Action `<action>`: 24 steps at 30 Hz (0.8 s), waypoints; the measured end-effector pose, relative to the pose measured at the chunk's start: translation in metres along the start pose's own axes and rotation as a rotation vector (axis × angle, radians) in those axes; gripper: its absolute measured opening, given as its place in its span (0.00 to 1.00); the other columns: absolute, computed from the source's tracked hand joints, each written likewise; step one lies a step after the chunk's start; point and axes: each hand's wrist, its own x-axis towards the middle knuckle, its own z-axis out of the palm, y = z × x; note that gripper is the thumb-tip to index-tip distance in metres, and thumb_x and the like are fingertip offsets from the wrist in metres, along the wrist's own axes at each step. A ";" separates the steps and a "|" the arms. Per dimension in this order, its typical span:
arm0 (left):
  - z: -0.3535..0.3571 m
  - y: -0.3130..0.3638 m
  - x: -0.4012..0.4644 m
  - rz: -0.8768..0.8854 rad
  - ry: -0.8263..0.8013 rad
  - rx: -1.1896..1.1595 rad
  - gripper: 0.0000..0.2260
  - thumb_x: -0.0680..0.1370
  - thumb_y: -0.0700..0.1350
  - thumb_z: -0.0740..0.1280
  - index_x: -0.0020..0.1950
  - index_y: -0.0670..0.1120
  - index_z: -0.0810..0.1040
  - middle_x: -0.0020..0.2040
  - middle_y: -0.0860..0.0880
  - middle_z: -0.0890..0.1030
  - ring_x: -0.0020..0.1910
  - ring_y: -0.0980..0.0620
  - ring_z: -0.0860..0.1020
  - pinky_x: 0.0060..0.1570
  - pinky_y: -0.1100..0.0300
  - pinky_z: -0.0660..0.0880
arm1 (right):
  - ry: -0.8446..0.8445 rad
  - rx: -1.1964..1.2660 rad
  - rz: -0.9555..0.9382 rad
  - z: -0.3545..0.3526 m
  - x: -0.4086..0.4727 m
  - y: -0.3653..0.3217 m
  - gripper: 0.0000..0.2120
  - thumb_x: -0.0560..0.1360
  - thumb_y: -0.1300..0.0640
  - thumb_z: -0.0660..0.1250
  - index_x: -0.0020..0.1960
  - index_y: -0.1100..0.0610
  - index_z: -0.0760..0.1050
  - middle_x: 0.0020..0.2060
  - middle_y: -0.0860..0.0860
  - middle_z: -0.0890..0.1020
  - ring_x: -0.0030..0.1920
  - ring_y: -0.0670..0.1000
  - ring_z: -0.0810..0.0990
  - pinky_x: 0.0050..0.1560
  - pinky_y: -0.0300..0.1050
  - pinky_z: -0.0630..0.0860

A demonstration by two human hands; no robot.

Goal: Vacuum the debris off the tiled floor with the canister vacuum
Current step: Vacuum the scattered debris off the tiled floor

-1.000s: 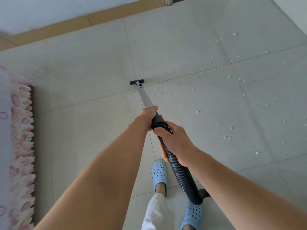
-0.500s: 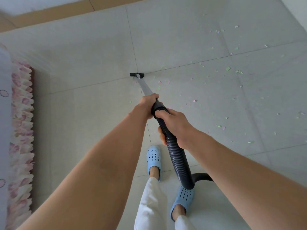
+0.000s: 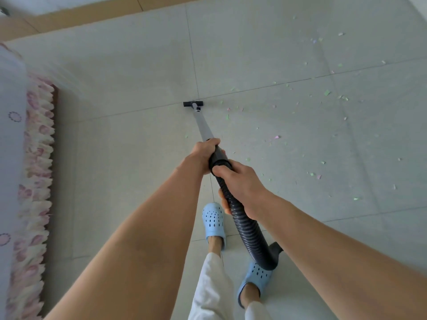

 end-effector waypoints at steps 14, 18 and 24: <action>-0.032 -0.015 -0.032 -0.023 0.003 0.003 0.06 0.80 0.39 0.63 0.48 0.37 0.69 0.34 0.43 0.73 0.30 0.47 0.73 0.32 0.55 0.75 | -0.033 -0.003 0.020 0.029 -0.025 0.017 0.07 0.79 0.56 0.66 0.55 0.57 0.75 0.26 0.56 0.74 0.18 0.53 0.69 0.23 0.40 0.69; -0.051 0.010 -0.016 -0.006 0.036 0.046 0.07 0.79 0.40 0.64 0.50 0.37 0.70 0.35 0.43 0.74 0.31 0.47 0.74 0.34 0.54 0.76 | -0.026 0.011 0.015 0.051 -0.001 0.003 0.09 0.79 0.56 0.66 0.57 0.58 0.75 0.25 0.56 0.74 0.18 0.52 0.69 0.22 0.39 0.70; -0.085 0.043 0.008 0.001 0.064 0.016 0.08 0.79 0.41 0.64 0.52 0.37 0.70 0.35 0.43 0.75 0.31 0.47 0.75 0.35 0.54 0.76 | -0.053 -0.011 0.020 0.084 0.032 -0.020 0.07 0.79 0.56 0.66 0.55 0.57 0.75 0.25 0.55 0.73 0.17 0.52 0.69 0.22 0.38 0.69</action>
